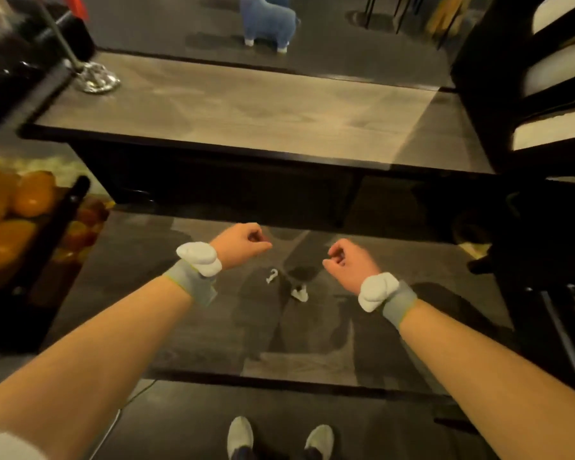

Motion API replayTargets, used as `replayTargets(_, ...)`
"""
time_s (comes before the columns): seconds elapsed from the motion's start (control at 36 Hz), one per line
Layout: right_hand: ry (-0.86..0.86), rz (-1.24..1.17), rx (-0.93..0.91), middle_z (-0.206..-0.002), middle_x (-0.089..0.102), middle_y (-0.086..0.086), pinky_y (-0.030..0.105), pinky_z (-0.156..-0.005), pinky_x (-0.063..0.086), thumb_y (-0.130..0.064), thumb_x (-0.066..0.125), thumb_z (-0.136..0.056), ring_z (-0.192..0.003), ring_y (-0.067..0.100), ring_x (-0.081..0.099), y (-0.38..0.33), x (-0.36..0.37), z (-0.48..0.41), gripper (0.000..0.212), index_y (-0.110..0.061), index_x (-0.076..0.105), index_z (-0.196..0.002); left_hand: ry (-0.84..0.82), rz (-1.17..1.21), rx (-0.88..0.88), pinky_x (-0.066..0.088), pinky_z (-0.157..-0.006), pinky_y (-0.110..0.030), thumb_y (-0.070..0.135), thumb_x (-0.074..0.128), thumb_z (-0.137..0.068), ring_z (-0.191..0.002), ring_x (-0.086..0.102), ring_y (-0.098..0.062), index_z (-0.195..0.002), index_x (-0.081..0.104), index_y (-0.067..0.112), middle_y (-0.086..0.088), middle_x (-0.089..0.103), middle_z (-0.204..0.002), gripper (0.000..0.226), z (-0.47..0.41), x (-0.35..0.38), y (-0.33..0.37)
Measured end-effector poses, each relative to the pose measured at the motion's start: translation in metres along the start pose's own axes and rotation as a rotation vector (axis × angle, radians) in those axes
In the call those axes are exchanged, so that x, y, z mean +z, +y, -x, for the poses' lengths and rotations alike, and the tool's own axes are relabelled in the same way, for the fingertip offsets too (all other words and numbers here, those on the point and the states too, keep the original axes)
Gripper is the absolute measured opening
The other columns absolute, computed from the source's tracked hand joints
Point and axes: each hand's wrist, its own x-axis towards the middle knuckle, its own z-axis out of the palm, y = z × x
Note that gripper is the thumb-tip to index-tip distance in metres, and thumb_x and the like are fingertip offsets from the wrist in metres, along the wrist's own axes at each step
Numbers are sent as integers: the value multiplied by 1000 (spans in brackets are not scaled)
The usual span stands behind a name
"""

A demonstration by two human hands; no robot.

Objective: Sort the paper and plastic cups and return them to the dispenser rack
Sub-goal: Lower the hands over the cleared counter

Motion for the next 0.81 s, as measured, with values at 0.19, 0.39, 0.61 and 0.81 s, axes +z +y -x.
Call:
replayTargets(0.19, -104, 40, 148, -84, 55, -1, 33, -82, 46, -30, 67, -89, -88, 25, 59, 35, 74, -15, 37, -9, 55, -116, -35, -15, -126, 49, -85, -31, 32, 54, -82, -97, 65, -29, -97, 70, 11, -13, 72, -102, 31, -24, 60, -53)
replayTargets(0.39, -218, 208, 259, -131, 53, 18, 36, -95, 45, -35, 62, -90, -120, 37, 54, 52, 113, -39, 51, -8, 44, -130, -57, -40, -98, 39, -90, -29, 15, 70, -86, -107, 57, -31, -119, 63, 5, -14, 66, -112, 36, -50, 102, -83)
replayTargets(0.61, -199, 198, 65, -130, 49, 20, 38, -100, 45, -32, 65, -90, -116, 39, 57, 60, 143, -56, 61, -13, 43, -143, -7, -104, 9, 40, -92, -25, 22, 70, -86, -109, 59, -33, -126, 62, 15, -16, 57, -122, 42, -68, 131, -105)
replayTargets(0.81, -259, 279, 33, -130, 57, 18, 33, -93, 43, -22, 54, -96, -119, 34, 57, 62, 149, -68, 40, -7, 50, -134, -60, -196, 49, 41, -87, -34, 17, 57, -86, -103, 58, -37, -105, 65, 3, -18, 61, -111, 25, -77, 139, -113)
